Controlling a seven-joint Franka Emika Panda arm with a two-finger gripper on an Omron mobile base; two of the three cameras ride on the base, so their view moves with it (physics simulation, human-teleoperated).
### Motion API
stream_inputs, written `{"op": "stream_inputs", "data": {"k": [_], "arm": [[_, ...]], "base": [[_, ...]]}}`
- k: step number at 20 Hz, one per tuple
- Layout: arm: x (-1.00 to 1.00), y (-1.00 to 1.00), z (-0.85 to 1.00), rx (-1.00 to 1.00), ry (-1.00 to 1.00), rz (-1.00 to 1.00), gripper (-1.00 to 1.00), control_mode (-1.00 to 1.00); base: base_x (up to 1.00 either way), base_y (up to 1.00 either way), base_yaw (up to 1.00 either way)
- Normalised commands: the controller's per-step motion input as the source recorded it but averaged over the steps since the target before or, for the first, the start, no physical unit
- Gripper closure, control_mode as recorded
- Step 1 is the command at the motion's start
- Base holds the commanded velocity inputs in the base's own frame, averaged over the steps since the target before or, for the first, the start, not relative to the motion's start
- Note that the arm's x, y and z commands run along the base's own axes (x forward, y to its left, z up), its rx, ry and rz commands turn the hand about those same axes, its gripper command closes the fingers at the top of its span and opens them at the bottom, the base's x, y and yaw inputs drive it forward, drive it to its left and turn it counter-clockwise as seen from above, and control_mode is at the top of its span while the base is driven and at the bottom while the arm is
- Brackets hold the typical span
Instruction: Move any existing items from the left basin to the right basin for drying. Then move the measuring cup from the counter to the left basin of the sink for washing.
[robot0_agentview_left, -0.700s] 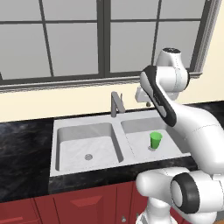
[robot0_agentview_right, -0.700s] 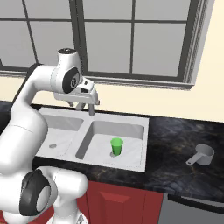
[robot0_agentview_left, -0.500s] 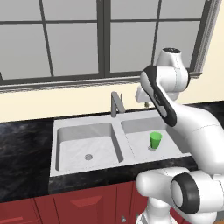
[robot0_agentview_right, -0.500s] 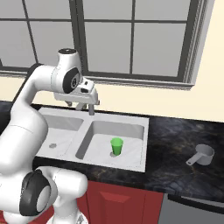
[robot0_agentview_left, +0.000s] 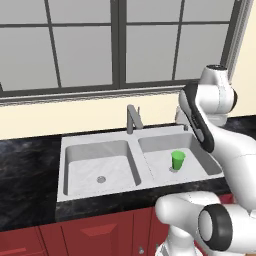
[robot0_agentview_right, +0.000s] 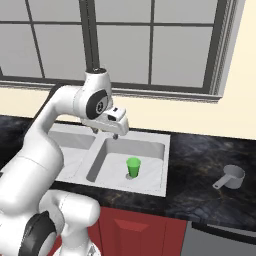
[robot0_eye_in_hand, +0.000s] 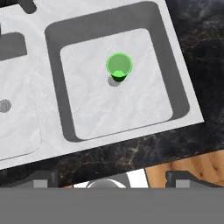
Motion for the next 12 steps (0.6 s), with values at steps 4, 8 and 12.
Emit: {"op": "stream_inputs", "data": {"k": [4, 8, 12], "arm": [[-0.12, -0.66, -0.30, -0.03, 0.06, -0.35, -1.00, -1.00], [-0.01, -0.64, -0.15, -0.05, 0.13, -0.34, -1.00, -1.00], [0.00, -0.62, -0.02, -0.03, 0.20, -0.36, -1.00, -1.00]], "base": [[0.00, 0.00, 0.00], [0.00, 0.00, 0.00], [0.00, 0.00, 0.00]]}}
